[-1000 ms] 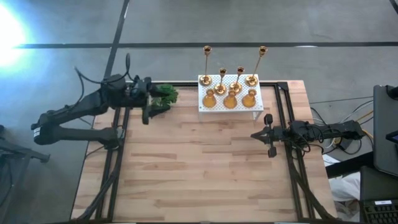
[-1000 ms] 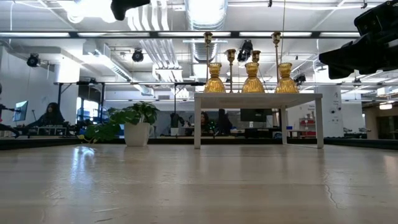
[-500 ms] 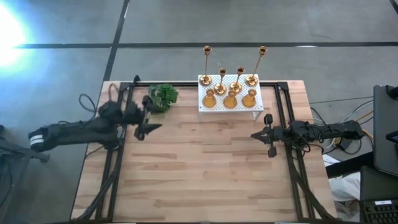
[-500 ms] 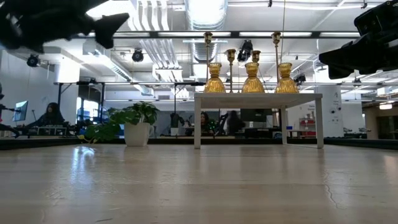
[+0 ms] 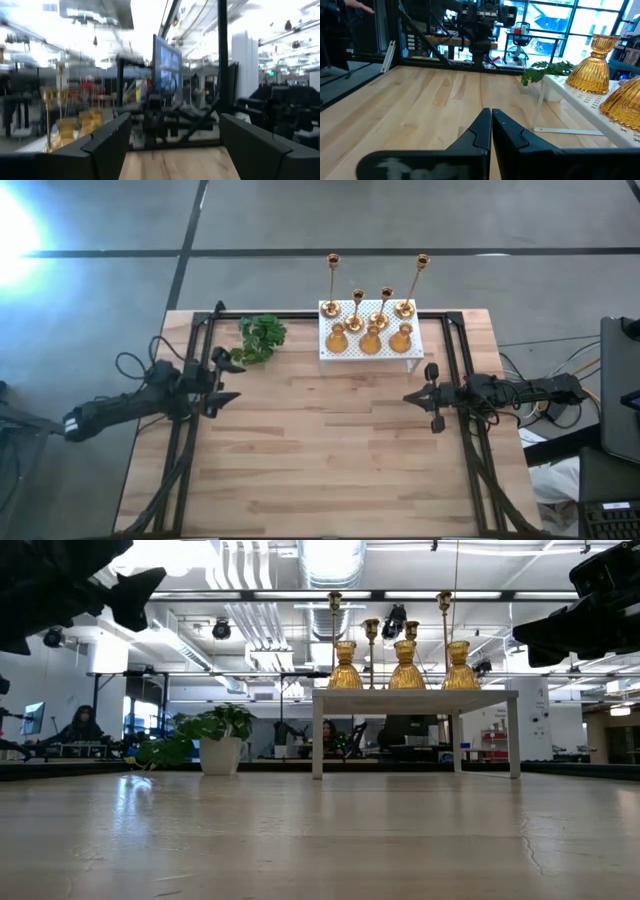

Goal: Pick & Place candle stick holders
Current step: Return to Home Position

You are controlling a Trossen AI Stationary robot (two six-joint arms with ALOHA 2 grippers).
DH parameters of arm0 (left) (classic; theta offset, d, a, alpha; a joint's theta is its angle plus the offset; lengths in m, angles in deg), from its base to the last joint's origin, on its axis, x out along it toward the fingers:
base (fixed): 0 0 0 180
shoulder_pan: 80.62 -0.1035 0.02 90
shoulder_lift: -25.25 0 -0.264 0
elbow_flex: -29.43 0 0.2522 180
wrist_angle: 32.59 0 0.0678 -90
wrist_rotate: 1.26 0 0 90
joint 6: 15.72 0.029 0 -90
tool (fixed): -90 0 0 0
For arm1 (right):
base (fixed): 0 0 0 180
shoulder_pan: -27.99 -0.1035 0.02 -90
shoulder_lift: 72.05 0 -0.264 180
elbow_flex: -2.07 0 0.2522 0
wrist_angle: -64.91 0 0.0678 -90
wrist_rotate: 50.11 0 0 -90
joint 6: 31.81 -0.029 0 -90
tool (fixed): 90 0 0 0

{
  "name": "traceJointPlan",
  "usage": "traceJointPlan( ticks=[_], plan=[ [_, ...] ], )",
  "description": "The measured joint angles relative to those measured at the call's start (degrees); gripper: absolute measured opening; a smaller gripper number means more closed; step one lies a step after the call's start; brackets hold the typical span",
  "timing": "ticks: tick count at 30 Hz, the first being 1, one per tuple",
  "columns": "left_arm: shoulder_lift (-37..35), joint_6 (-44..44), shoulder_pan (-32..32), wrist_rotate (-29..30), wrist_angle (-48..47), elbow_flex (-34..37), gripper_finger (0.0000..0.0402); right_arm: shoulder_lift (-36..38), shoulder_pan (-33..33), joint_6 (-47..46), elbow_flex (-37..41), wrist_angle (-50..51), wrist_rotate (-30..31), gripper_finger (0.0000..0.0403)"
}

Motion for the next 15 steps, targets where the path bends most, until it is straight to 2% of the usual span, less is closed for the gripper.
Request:
traceJointPlan(
  ticks=[8,10,12,15],
  plan=[
    [-9.9,-0.3,0.0,0.1,-1.5,0.1,0.0305,0.0,0.0,0.0,0.0,0.0,0.0,0.0008],
    [-9.9,-0.8,0.0,-0.3,-2.2,0.1,0.0305,0.0,0.0,0.0,0.0,0.0,0.0,0.0008],
    [-9.9,2.8,0.1,-0.3,-6.9,0.1,0.0305,0.0,0.0,0.0,0.0,0.0,0.0,0.0008],
    [-10.0,5.6,1.1,0.8,-19.9,0.1,0.0305,0.0,0.0,0.0,0.0,0.0,0.0,0.0008]
  ],
)
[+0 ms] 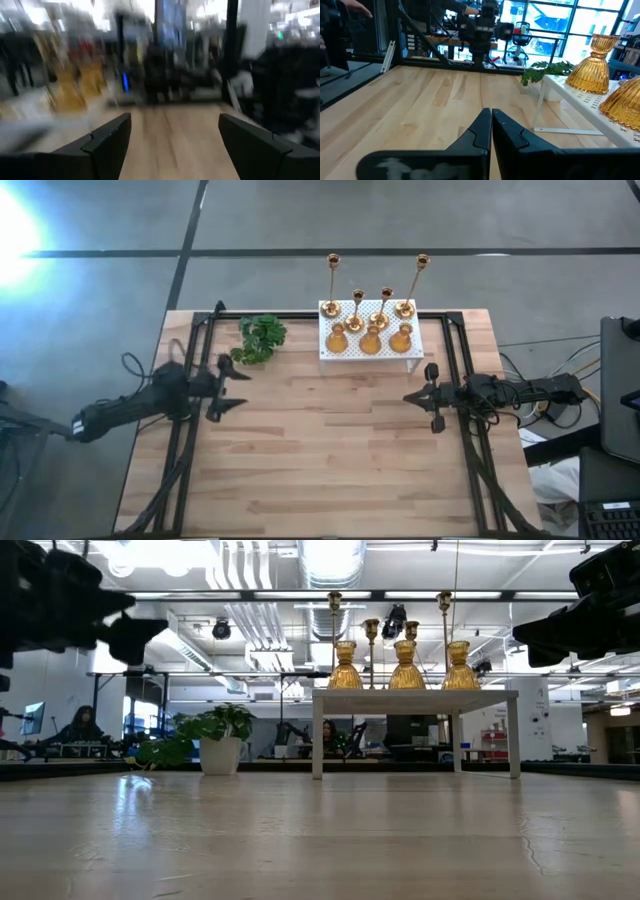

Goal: Pick & Place candle stick holders
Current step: Return to Home Position

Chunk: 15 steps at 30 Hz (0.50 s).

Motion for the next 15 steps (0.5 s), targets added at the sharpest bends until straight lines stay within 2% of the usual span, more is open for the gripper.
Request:
traceJointPlan(
  ticks=[3,7,9,13,15],
  plan=[
    [0.0,-0.4,2.8,1.1,-5.1,0.0,0.0305,0.0,0.0,0.0,0.0,0.0,0.0,0.0008],
    [0.0,7.9,9.6,6.0,-5.7,0.0,0.0305,0.0,0.0,0.0,0.0,0.0,0.0,0.0008],
    [0.0,10.0,14.2,11.6,-6.6,0.0,0.0305,0.0,0.0,0.0,0.0,0.0,0.0,0.0008],
    [0.0,7.9,23.4,25.0,-7.6,0.0,0.0305,0.0,0.0,0.0,0.0,0.0,0.0,0.0008],
    [0.0,7.4,26.7,28.4,-7.0,0.1,0.0305,0.0,0.0,0.0,0.0,0.0,0.0,0.0008]
  ],
)
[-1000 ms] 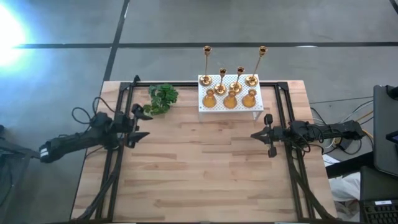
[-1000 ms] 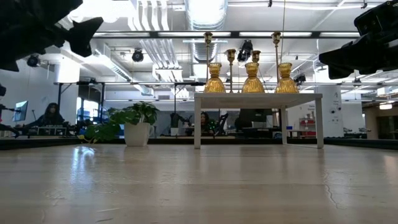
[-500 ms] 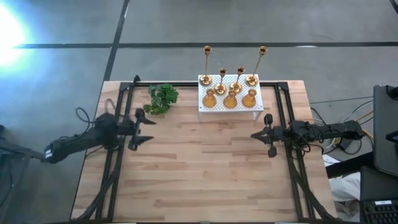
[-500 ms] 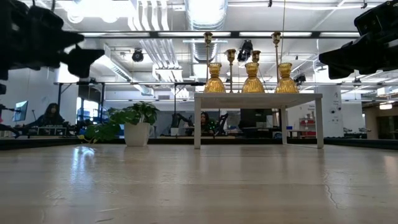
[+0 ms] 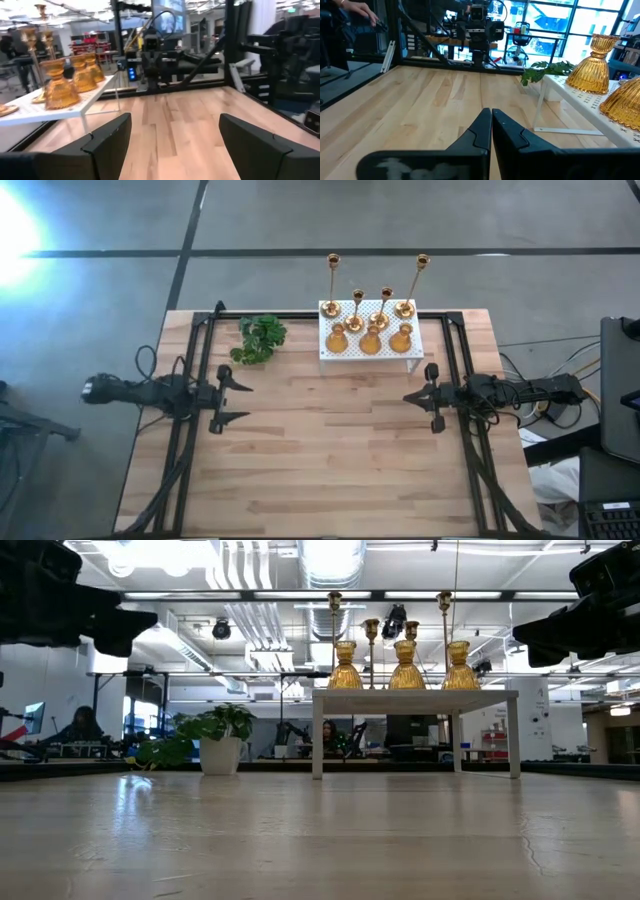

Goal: Pick & Place candle stick holders
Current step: Return to Home Position

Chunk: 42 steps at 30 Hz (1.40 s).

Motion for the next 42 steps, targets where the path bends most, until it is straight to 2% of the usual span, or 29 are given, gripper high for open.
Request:
traceJointPlan(
  ticks=[8,11,13,22,32,37,40,42],
  plan=[
    [0.0,0.9,1.2,0.0,0.2,0.0,0.0305,0.0,0.0,0.0,0.0,0.0,0.0,0.0008],
    [0.0,1.2,1.2,5.5,0.9,0.0,0.0305,0.0,0.0,0.0,0.0,0.0,0.0,0.0008],
    [0.0,1.4,1.1,7.0,1.2,0.0,0.0305,0.0,0.0,0.0,0.0,0.0,0.0,0.0008],
    [0.5,0.3,1.1,3.7,1.5,-0.2,0.0305,0.0,0.0,0.0,0.0,0.0,0.0,0.0008],
    [0.5,0.5,1.2,3.2,1.1,-0.2,0.0305,0.0,0.0,0.0,0.0,0.0,0.0,0.0008],
    [0.5,-2.0,1.1,7.1,0.8,-0.3,0.0304,0.0,0.0,0.0,0.0,0.0,0.0,0.0008],
    [0.9,-7.4,1.1,6.9,-0.3,-0.4,0.0282,0.0,0.0,0.0,0.0,0.0,0.0,0.0008],
    [1.7,-8.1,1.1,6.8,-0.4,-0.4,0.0245,0.0,0.0,0.0,0.0,0.0,0.0,0.0008]
  ],
)
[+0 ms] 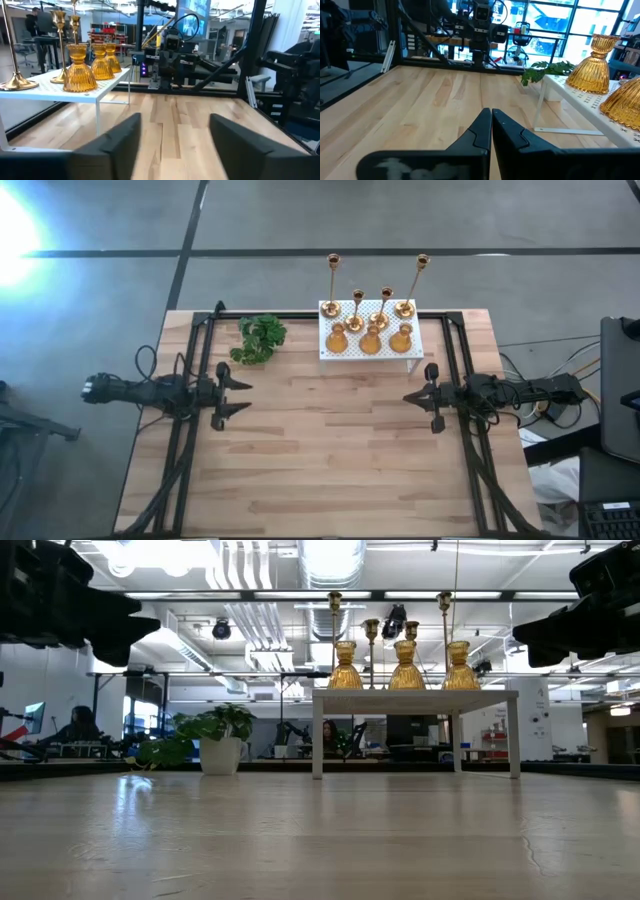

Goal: Pick & Place candle stick holders
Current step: Return to Home Position

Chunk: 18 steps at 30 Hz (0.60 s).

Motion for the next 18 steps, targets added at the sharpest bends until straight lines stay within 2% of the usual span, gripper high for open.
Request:
traceJointPlan(
  ticks=[5,8,12,18],
  plan=[
    [1.8,1.0,0.0,-0.1,-0.3,0.0,0.0128,0.0,0.0,0.0,0.0,0.0,0.0,0.0008],
    [2.5,0.6,0.0,-0.1,-0.4,0.0,0.008,0.0,0.0,0.0,0.0,0.0,0.0,0.0008],
    [2.8,0.6,0.0,-0.1,-0.2,0.0,0.0048,0.0,0.0,0.0,0.0,0.0,0.0,0.0008],
    [2.8,0.5,0.0,0.0,0.8,0.1,0.0041,0.0,0.0,0.0,0.0,0.0,0.0,0.0008]
  ],
)
